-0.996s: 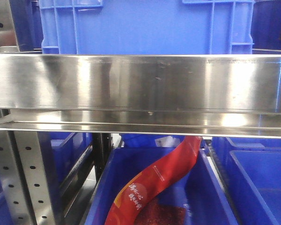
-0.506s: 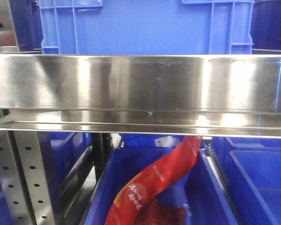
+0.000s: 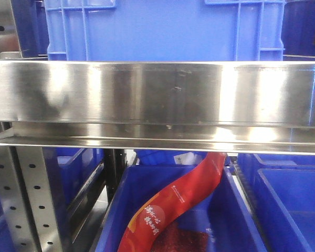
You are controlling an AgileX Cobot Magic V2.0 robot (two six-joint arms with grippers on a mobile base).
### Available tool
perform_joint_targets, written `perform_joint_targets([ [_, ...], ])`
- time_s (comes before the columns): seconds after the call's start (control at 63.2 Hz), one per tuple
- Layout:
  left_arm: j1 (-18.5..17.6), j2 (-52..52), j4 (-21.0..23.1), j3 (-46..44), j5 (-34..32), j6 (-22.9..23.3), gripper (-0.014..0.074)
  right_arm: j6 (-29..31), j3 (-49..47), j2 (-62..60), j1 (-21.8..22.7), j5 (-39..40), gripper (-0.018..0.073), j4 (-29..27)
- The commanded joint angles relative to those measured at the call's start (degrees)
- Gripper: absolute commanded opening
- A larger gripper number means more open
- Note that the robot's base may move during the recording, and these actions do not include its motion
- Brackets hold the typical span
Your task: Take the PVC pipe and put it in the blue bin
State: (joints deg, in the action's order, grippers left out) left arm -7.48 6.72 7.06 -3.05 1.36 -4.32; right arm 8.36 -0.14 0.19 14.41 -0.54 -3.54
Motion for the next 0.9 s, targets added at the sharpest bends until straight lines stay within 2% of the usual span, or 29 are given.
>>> perform_joint_targets([
  [0.0,2.93,-5.80,-2.47,3.05,-1.36,2.07,-0.0111,0.16,0.14,-0.19,0.20,0.98,-0.0168,-0.07],
  [0.063,4.48,-6.72,-5.83,3.05,-0.66,6.26,-0.0111,0.16,0.14,-0.19,0.20,0.98,-0.0168,-0.07],
  [0.127,5.91,-6.72,-7.87,3.05,0.45,7.06,-0.0111,0.16,0.14,-0.19,0.20,0.98,-0.0168,-0.07],
  [0.38,6.14,-6.72,-7.83,3.05,1.70,6.93,-0.0111,0.16,0.14,-0.19,0.20,0.98,-0.0168,-0.07],
  [0.886,6.14,-6.72,-7.73,3.05,-1.01,6.36,-0.0111,0.16,0.14,-0.19,0.20,0.98,-0.0168,-0.07],
])
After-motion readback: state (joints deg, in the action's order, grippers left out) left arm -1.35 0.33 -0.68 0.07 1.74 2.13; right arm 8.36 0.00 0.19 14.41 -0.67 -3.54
